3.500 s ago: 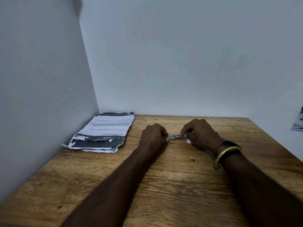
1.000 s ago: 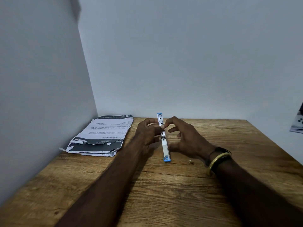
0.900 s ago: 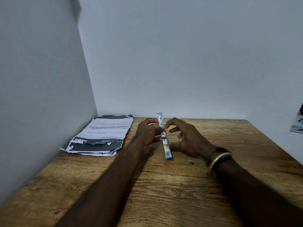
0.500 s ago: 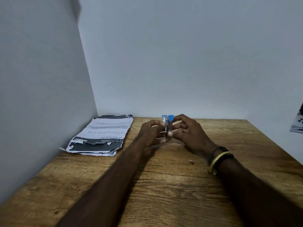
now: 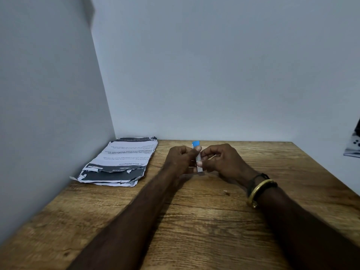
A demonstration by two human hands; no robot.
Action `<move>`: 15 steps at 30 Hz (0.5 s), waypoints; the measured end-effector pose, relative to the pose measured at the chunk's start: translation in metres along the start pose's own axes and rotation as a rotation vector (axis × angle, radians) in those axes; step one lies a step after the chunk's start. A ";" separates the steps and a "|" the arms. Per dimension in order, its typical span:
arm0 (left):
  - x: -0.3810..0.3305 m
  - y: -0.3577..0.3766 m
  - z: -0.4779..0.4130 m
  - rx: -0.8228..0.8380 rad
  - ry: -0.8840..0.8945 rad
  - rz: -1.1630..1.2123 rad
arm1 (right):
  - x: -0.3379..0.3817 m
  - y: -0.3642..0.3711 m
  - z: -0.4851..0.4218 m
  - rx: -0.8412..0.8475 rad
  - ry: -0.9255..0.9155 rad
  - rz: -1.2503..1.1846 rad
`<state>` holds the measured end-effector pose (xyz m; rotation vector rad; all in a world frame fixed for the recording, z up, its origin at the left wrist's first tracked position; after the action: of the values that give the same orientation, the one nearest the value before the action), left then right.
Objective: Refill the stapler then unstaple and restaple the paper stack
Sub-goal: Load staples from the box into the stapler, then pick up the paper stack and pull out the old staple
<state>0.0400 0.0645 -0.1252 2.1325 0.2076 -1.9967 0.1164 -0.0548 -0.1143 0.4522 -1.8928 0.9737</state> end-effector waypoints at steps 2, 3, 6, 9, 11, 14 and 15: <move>-0.001 -0.001 0.000 -0.023 0.023 -0.015 | 0.002 0.001 0.000 0.003 -0.004 0.001; -0.002 -0.003 -0.001 -0.034 0.033 -0.029 | 0.002 0.001 0.000 0.001 -0.006 0.002; -0.001 -0.006 -0.004 -0.050 0.036 -0.078 | 0.004 0.000 0.002 -0.028 0.001 -0.004; 0.001 -0.001 -0.004 0.017 0.020 0.050 | 0.007 -0.006 0.004 -0.084 0.015 -0.009; 0.005 0.004 -0.005 0.053 -0.005 0.095 | 0.007 -0.009 0.005 -0.119 0.036 0.007; 0.016 0.001 -0.009 -0.003 -0.091 0.041 | 0.005 -0.015 0.006 -0.173 0.107 0.091; 0.017 -0.004 -0.011 -0.042 -0.099 -0.021 | 0.004 -0.016 0.007 -0.185 0.142 0.174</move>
<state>0.0505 0.0707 -0.1421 2.0084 0.2547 -2.0840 0.1210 -0.0697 -0.1052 0.1080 -1.8943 0.9064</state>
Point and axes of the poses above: each hand's wrist, its own z-axis away from the middle knuckle, its own y-axis out of the palm, x = y × z, the point moved 10 cm from there along -z, towards the middle knuckle, and after that the axes turned 11 degrees about x, right-handed, at the moved point
